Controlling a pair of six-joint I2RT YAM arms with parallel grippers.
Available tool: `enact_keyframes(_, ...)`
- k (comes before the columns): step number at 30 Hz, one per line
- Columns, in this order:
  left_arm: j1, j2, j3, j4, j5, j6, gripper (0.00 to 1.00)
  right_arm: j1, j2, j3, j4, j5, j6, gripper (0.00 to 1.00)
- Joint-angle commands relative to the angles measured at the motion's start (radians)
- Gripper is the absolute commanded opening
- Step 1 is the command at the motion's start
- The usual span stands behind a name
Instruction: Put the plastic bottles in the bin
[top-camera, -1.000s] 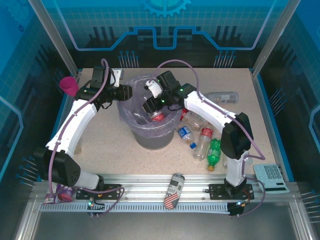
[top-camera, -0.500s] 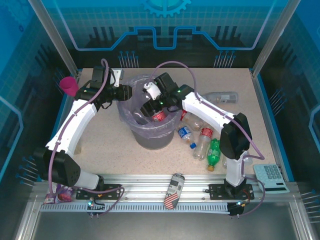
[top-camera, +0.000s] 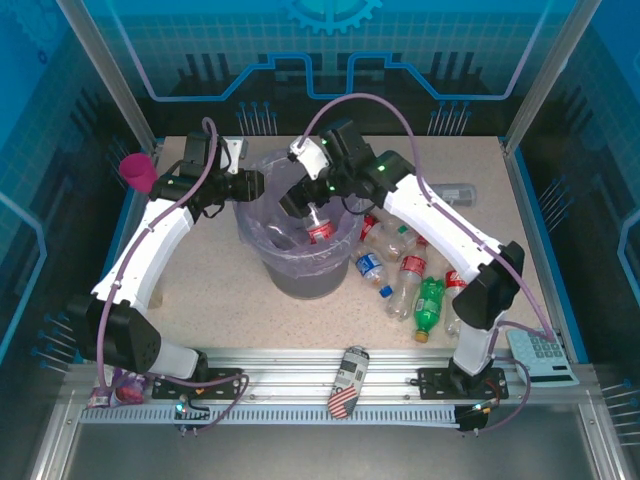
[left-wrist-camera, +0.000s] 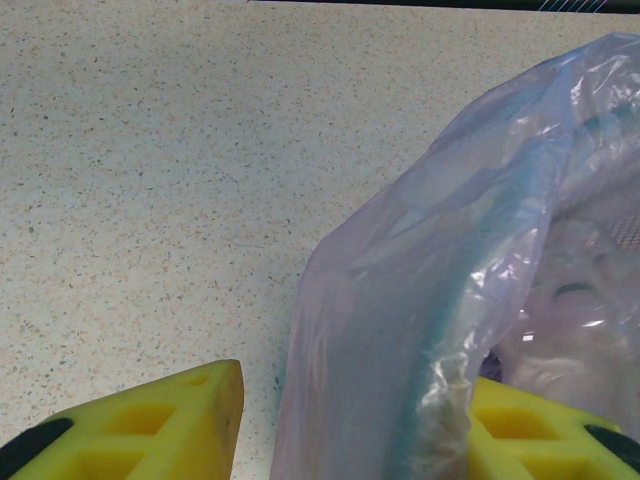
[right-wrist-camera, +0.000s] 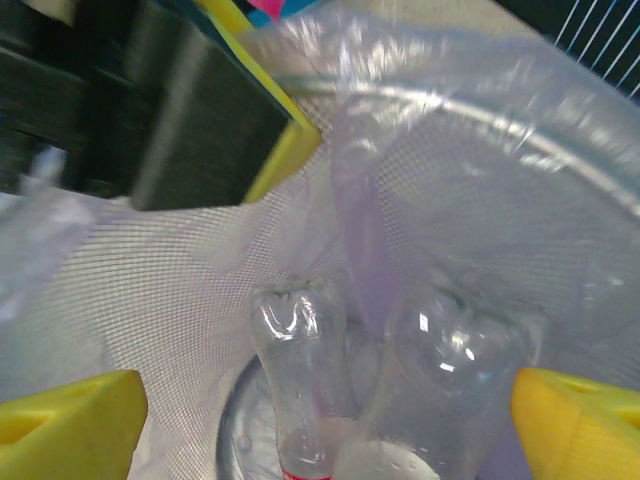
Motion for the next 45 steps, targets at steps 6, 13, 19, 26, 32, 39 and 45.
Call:
enact_keyframes(6,-0.001,0.048,-0.049,-0.068,-0.041,0.029,0.48,-0.048,-0.171,0.052,-0.096,0.166,-0.025,0.94)
enact_keyframes(13,-0.001,0.047,-0.048,-0.069,-0.045,0.030,0.48,-0.274,-0.293,-0.082,-0.206,0.402,0.065,0.93)
enact_keyframes(19,-0.001,0.050,-0.048,-0.069,-0.044,0.030,0.48,-0.506,-0.430,-0.380,-0.262,0.455,0.198,0.91)
enact_keyframes(26,-0.001,0.054,-0.050,-0.068,-0.039,0.029,0.48,-0.703,-0.520,-0.836,-0.106,0.425,0.289,0.83)
enact_keyframes(32,-0.001,0.058,-0.047,-0.070,-0.030,0.027,0.48,-0.718,-0.504,-1.006,-0.053,0.353,0.321,0.82)
enact_keyframes(39,-0.001,0.050,-0.049,-0.069,-0.032,0.027,0.48,-0.750,-0.446,-1.034,-0.004,0.351,0.304,0.77)
enact_keyframes(45,-0.002,0.054,-0.049,-0.070,-0.035,0.028,0.48,-0.758,-0.389,-1.039,0.021,0.344,0.303,0.75)
